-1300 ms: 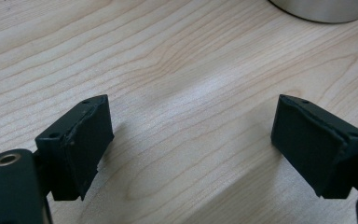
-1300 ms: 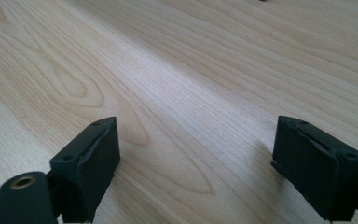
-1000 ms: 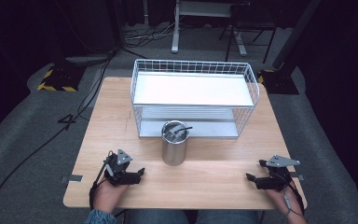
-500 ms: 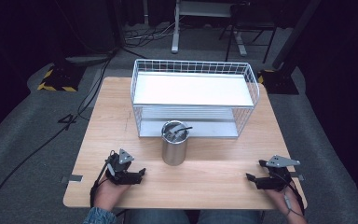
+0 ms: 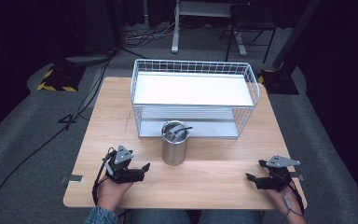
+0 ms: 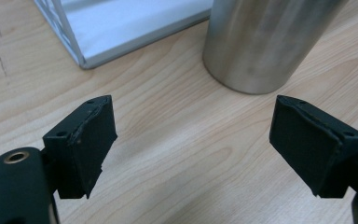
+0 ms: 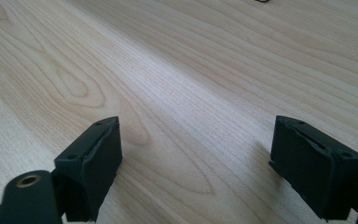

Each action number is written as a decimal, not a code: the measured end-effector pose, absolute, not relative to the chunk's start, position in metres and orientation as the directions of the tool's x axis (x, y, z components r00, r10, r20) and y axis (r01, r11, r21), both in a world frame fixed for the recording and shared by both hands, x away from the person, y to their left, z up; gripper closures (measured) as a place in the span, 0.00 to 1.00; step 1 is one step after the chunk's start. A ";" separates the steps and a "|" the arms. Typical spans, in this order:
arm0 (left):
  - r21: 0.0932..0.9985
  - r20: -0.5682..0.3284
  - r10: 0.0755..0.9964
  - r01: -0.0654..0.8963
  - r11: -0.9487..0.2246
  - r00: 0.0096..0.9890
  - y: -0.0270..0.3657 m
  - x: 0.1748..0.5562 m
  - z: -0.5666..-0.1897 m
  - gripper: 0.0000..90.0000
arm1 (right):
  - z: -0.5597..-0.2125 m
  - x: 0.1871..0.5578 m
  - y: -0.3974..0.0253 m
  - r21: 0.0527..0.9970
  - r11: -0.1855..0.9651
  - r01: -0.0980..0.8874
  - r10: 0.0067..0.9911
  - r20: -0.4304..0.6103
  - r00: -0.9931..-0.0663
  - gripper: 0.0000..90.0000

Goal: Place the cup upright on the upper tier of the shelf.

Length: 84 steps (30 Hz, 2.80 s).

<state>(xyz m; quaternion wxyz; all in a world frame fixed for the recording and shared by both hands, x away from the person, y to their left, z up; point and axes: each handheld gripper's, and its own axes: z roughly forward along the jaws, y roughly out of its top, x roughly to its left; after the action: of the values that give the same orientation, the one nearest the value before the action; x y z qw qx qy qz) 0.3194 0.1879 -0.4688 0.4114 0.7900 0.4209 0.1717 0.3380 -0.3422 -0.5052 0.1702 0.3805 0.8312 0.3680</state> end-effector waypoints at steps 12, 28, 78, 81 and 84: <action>0.876 -0.084 0.764 0.413 -0.249 0.639 0.182 0.311 -0.453 0.17 | -0.505 0.338 -0.342 0.741 0.441 0.506 0.757 -0.004 -0.653 0.19; 0.909 -0.129 0.698 0.365 -0.201 0.705 0.158 0.328 -0.448 0.16 | -0.505 0.338 -0.342 0.742 0.439 0.507 0.758 -0.004 -0.652 0.19; 0.917 -0.144 0.723 0.365 -0.158 0.676 0.079 0.378 -0.484 0.00 | -0.505 0.338 -0.342 0.742 0.443 0.503 0.757 -0.009 -0.654 0.19; 0.915 -0.136 0.725 0.366 -0.169 0.676 0.078 0.378 -0.483 0.01 | -0.505 0.338 -0.342 0.742 0.443 0.503 0.756 -0.009 -0.654 0.20; 0.915 -0.124 0.731 0.362 -0.178 0.671 0.077 0.377 -0.482 0.02 | -0.505 0.338 -0.342 0.742 0.444 0.502 0.756 -0.009 -0.655 0.20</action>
<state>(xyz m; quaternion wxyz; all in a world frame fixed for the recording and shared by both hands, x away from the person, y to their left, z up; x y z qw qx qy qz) 0.3771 0.0773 -0.4817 0.5265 0.7474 0.3657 0.1749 0.3376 -0.3422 -0.5051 0.1725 0.3780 0.8319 0.3679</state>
